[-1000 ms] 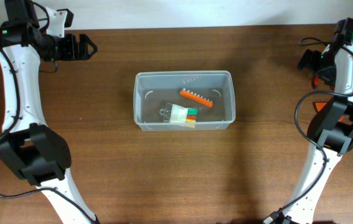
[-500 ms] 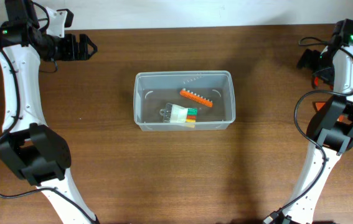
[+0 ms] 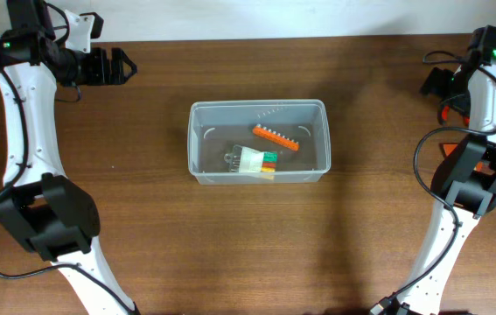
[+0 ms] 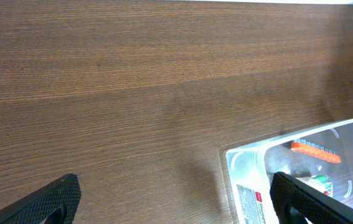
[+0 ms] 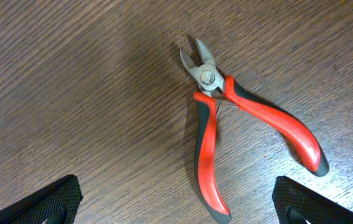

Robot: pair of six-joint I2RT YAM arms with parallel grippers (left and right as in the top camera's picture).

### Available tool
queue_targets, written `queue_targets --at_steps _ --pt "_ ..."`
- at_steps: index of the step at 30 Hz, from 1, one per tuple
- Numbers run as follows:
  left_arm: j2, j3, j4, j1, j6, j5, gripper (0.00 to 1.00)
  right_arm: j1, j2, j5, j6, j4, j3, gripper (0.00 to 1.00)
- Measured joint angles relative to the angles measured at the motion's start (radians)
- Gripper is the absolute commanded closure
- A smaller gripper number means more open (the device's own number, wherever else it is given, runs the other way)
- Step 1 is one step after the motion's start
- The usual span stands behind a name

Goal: Pack container
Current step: 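Lower the right gripper over the red pliers and close on the handle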

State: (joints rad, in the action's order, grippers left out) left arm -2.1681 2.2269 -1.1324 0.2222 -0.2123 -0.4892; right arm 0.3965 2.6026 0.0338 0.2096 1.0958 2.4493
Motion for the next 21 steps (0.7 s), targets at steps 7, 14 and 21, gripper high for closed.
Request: queue_targets --at_steps 7,14,21 --pt "0.0 0.0 0.0 0.0 0.0 0.0 0.01 0.0 0.008 0.004 -0.008 -0.012 0.0 0.01" --pt "0.0 0.0 0.0 0.0 0.0 0.0 0.01 0.0 0.043 0.004 -0.009 -0.013 0.0 0.01" --pt "0.0 0.0 0.0 0.0 0.0 0.0 0.01 0.0 0.045 0.004 -0.012 -0.02 0.0 0.01"
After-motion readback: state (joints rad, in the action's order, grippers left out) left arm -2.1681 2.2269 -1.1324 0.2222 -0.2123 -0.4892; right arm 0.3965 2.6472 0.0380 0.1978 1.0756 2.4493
